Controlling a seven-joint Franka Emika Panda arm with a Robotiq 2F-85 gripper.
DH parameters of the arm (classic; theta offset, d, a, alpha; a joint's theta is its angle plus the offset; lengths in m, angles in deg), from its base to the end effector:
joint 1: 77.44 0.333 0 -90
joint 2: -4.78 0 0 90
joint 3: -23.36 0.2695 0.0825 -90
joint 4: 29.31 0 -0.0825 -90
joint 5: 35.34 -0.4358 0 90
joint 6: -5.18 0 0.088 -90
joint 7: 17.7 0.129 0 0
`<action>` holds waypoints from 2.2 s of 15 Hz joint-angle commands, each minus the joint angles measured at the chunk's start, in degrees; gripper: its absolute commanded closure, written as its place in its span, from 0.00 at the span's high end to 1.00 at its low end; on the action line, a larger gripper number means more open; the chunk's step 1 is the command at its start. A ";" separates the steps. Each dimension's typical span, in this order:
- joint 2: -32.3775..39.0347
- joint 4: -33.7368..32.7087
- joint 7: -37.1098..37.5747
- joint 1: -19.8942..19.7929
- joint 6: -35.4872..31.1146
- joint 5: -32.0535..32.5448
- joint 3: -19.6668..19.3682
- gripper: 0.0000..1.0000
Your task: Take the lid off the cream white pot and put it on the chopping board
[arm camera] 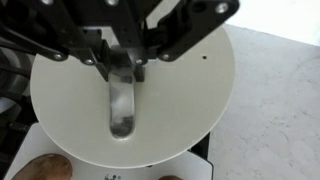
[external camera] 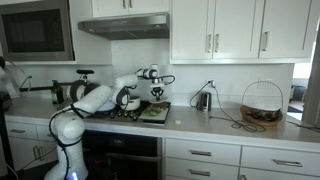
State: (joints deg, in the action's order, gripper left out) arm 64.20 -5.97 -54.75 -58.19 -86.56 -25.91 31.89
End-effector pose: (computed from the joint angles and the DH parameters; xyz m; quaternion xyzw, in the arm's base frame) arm 0.7482 0.2915 0.4244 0.8649 0.4953 0.0773 0.0276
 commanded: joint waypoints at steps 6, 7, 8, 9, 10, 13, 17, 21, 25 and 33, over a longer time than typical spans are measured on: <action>2.42 -4.03 -2.08 0.53 -0.18 -1.47 -1.29 0.06; 2.69 -4.15 -1.98 0.48 -0.23 -1.56 -1.33 0.06; -0.60 2.23 -1.34 -0.48 -3.10 -0.52 0.22 0.06; -0.40 2.27 -1.29 -0.55 -3.24 -0.54 0.28 0.06; 3.24 -4.13 -1.89 0.33 -0.53 -1.68 -1.25 0.06; 3.64 -4.02 -1.84 0.21 -0.64 -1.77 -1.21 0.06; 0.71 2.23 -0.95 -0.74 -3.75 -0.72 0.20 0.06; 0.96 2.20 -0.61 -0.83 -3.78 -0.82 0.17 0.28; 0.56 2.07 -0.35 -0.81 -4.96 -0.76 -0.01 0.62; -1.40 2.18 0.18 -0.64 -5.91 -0.72 -0.03 1.00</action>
State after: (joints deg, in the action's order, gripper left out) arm 65.60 -6.29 -54.77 -58.70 -91.80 -26.42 31.78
